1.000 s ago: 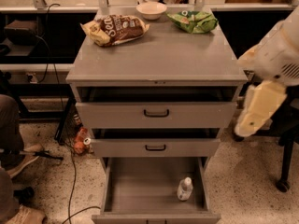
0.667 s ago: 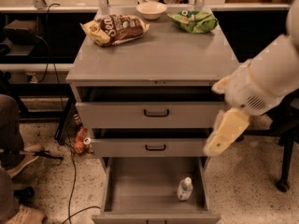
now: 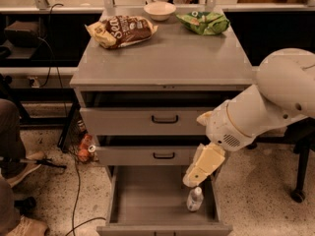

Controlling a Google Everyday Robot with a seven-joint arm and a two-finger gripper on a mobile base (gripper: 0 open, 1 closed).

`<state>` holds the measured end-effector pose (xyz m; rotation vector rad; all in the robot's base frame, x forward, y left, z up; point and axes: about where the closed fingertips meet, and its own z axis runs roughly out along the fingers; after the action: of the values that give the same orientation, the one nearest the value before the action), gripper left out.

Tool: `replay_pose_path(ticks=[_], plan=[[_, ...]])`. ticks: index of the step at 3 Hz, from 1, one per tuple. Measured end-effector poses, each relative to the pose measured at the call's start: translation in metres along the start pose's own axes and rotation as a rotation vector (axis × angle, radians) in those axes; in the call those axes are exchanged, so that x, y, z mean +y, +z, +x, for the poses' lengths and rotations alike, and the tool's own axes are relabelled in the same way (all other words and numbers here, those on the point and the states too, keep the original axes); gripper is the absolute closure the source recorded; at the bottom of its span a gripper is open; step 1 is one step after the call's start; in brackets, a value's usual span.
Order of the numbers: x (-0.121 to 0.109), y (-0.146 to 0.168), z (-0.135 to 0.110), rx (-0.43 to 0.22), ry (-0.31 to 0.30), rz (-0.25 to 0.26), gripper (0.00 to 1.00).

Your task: Pick blue plastic bottle from bottom drawer and place on counter

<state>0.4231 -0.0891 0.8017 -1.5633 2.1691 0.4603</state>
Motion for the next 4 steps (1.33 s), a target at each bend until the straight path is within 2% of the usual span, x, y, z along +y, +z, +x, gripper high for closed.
replay_pose_path(ticks=[1, 2, 4], plan=[[-0.004, 0.007, 0.007, 0.009, 0.016, 0.02, 0.0], [-0.022, 0.036, 0.045, 0.025, 0.056, 0.068, 0.0], [-0.053, 0.126, 0.127, -0.02, 0.145, 0.112, 0.0]])
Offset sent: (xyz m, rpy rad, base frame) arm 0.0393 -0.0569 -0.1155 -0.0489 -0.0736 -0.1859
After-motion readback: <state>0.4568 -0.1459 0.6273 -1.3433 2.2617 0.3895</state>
